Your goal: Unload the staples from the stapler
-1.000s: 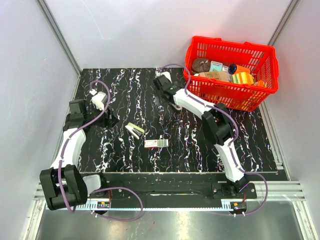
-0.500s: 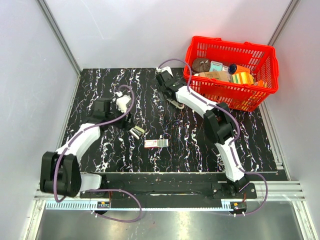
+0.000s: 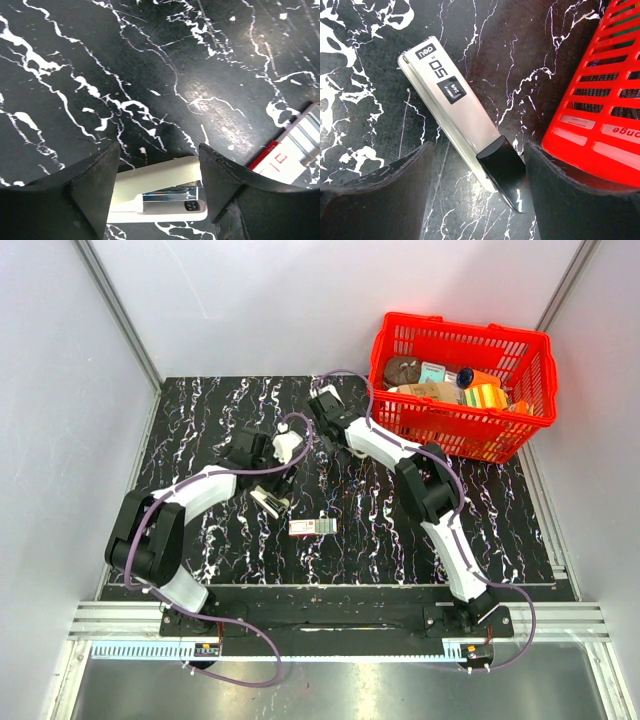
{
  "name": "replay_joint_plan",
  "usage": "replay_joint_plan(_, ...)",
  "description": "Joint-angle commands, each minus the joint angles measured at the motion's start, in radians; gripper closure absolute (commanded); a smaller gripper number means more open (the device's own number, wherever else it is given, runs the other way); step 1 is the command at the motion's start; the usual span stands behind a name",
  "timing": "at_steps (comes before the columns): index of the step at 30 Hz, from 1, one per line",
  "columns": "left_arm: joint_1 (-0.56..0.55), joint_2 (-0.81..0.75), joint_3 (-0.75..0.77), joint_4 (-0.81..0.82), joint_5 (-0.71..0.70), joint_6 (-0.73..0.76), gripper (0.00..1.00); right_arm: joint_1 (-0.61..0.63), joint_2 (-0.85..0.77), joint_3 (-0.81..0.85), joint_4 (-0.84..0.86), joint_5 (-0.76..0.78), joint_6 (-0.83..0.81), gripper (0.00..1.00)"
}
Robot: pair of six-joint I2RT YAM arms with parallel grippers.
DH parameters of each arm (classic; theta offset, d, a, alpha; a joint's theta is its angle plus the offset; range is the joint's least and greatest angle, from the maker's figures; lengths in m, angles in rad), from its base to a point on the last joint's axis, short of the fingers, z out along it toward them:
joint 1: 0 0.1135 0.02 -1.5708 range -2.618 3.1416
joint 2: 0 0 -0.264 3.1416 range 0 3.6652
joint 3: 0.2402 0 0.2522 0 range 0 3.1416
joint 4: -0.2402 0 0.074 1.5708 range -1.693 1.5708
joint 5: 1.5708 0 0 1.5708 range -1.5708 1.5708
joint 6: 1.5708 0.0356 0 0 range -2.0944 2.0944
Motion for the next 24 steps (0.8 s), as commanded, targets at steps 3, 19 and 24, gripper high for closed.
replay_joint_plan(3, -0.047, 0.037, 0.045, -0.008, -0.147, 0.073, 0.33, -0.006, -0.001, 0.029, -0.038, -0.068, 0.072, 0.35)
replay_joint_plan(19, -0.118, -0.018, -0.051, -0.094, -0.287, 0.185, 0.56, 0.035, -0.102, -0.073, -0.075, -0.246, 0.241, 0.69)
replay_joint_plan(24, -0.119, -0.116, -0.159, -0.089, -0.345, 0.201, 0.69, 0.075, -0.121, -0.130, -0.066, -0.266, 0.279, 0.73)
